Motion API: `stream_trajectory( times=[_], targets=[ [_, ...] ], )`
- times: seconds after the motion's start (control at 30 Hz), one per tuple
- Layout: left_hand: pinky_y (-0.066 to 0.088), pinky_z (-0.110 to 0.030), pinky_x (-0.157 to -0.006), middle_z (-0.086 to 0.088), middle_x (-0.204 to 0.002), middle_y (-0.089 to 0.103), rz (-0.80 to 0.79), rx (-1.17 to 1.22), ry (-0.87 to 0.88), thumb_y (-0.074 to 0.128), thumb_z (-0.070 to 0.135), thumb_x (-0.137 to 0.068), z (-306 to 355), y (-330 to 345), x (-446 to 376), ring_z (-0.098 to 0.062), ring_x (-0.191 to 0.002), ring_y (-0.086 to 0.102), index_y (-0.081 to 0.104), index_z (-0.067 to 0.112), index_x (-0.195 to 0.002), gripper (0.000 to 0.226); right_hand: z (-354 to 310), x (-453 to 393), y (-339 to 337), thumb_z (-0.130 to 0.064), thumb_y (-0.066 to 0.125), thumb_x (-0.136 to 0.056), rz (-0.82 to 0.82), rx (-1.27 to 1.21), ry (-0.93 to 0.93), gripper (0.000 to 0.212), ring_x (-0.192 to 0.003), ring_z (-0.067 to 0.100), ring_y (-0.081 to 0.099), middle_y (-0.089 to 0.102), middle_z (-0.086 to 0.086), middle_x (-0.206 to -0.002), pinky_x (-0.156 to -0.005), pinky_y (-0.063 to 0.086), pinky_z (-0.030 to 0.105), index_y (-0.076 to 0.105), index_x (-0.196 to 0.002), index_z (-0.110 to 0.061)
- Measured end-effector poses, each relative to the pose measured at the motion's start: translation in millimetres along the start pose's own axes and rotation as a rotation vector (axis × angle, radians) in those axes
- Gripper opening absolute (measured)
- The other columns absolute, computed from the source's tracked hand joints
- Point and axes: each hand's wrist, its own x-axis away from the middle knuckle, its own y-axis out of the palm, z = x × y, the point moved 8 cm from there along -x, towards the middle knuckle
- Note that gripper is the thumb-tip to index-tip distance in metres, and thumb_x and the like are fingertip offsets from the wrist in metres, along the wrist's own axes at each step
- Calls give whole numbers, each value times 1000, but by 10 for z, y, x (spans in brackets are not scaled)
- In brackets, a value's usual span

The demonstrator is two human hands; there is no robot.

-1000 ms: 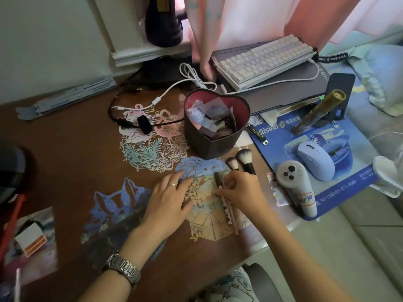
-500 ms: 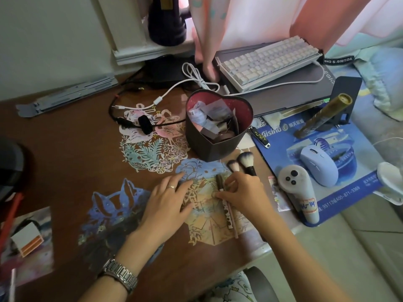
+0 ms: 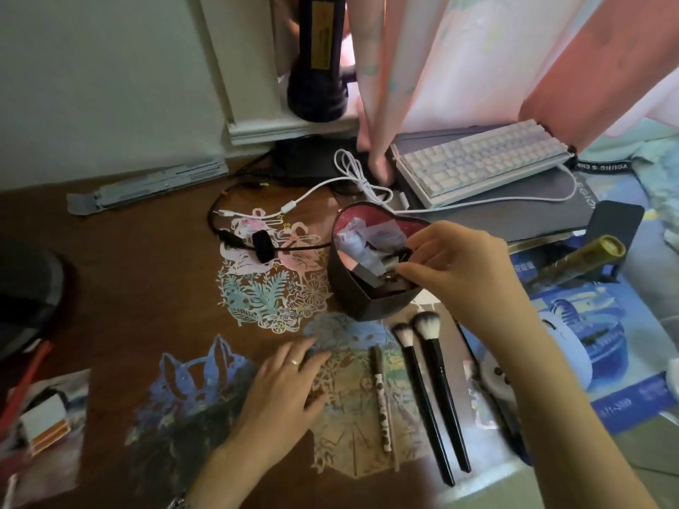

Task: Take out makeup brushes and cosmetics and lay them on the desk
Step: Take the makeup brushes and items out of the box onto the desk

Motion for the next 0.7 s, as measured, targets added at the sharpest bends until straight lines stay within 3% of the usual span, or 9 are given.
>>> stream_trajectory(
  times=[0.1, 0.2, 0.3, 0.43, 0.7],
  targets=[
    [20, -33, -114, 14, -153, 15, 0, 13, -9, 48, 44, -91, -10, -7, -11, -10, -141, 11, 25, 36, -143, 58, -1, -254, 255, -36, 72, -71, -82, 47, -15, 31, -72, 17, 65, 71, 1, -76, -72, 53, 34, 69, -87, -11],
    [18, -32, -114, 16, -152, 14, -5, 10, -10, 50, 46, -89, -28, -11, -28, -8, -140, 11, 26, 39, -142, 58, 68, -448, 555, -31, 74, -71, -165, 96, -24, 28, -83, 25, 66, 72, 4, -83, -79, 52, 40, 69, -91, -12],
    [16, -32, -113, 17, -151, 14, -19, 17, -20, 49, 48, -89, -46, -26, -43, -7, -139, 10, 27, 40, -140, 57, 145, -538, 798, -34, 70, -70, -260, 155, -33, 32, -84, 30, 64, 70, 10, -87, -79, 51, 41, 68, -90, -9],
    [17, -34, -113, 15, -149, 19, -21, 27, -23, 52, 48, -87, -62, -54, -78, -9, -138, 12, 31, 40, -138, 56, 212, -596, 991, -20, 73, -73, -323, 204, -46, 23, -88, 35, 62, 69, 17, -89, -75, 52, 44, 66, -86, -3],
    [20, -34, -109, 13, -146, 24, 3, 27, -5, 56, 49, -85, -85, -58, -80, -6, -131, 10, 36, 38, -136, 56, 265, -629, 1153, -27, 64, -78, -360, 275, -67, 23, -92, 38, 61, 67, 18, -96, -77, 53, 47, 63, -92, -8]
  ],
)
